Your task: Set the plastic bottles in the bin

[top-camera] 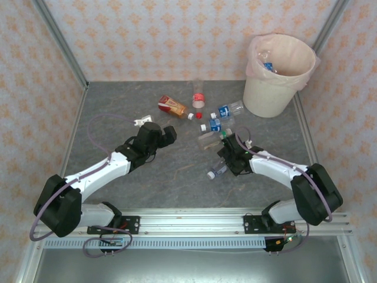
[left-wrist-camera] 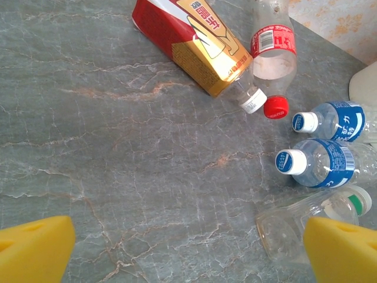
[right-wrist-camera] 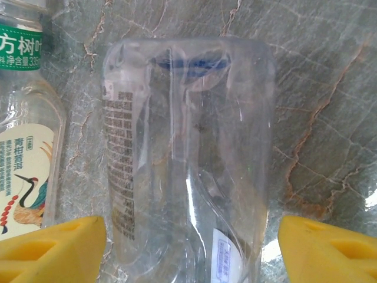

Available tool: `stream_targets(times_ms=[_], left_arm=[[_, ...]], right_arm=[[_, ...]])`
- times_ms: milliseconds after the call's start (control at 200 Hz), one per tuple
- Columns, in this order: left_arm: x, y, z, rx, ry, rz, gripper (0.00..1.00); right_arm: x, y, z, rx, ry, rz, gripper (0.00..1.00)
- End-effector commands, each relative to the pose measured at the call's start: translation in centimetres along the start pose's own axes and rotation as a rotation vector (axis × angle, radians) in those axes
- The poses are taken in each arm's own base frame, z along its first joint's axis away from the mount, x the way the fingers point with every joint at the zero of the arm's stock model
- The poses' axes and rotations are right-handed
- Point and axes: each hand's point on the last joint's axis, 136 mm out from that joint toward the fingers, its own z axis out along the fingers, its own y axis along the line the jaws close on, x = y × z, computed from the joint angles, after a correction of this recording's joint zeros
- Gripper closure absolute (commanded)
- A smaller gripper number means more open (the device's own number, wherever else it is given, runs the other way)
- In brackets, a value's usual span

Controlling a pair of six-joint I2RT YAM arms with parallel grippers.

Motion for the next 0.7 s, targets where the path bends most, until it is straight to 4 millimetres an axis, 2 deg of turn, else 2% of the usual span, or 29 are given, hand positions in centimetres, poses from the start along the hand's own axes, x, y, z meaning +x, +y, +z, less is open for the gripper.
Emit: stream_targets(times_ms=[0, 110, 230, 410, 545, 651, 696], left_arm=[[-0.3, -1.6, 0.0, 0.053, 0.009, 0.024, 0.0], [-0.1, -2.6, -0.1, 0.088, 0.035, 0.048, 0.0], [0.0, -2.9, -0.3, 0.083, 0.032, 0.082, 0.0], [0.6, -3.5, 0.2, 0.084, 0.058, 0.113, 0.0], [0.9, -4.5, 0.6, 0.103, 0.059, 0.13, 0.0], [0.9, -5.3, 0.8, 0.115, 0.051, 0.14, 0.0], [0.8, -5.7, 0.8, 0.122, 0.051, 0.148, 0.0]], right_arm=[[-0.2, -1.0, 0.9, 0.02, -0.03, -0.002, 0.25], [-0.2, -1.4, 1.3, 0.018, -0.038, -0.025, 0.3], [-0.6, -1.2, 1.0, 0.016, -0.061, -0.094, 0.36], [-1.4, 0.6, -0.9, -0.056, -0.096, -0.229, 0.45], [-2.9, 2.8, -3.4, -0.104, -0.169, -0.376, 0.52], [-5.4, 5.1, -6.6, -0.152, -0.316, -0.469, 0.56], [-6.6, 6.6, -9.1, -0.21, -0.4, -0.494, 0.56]])
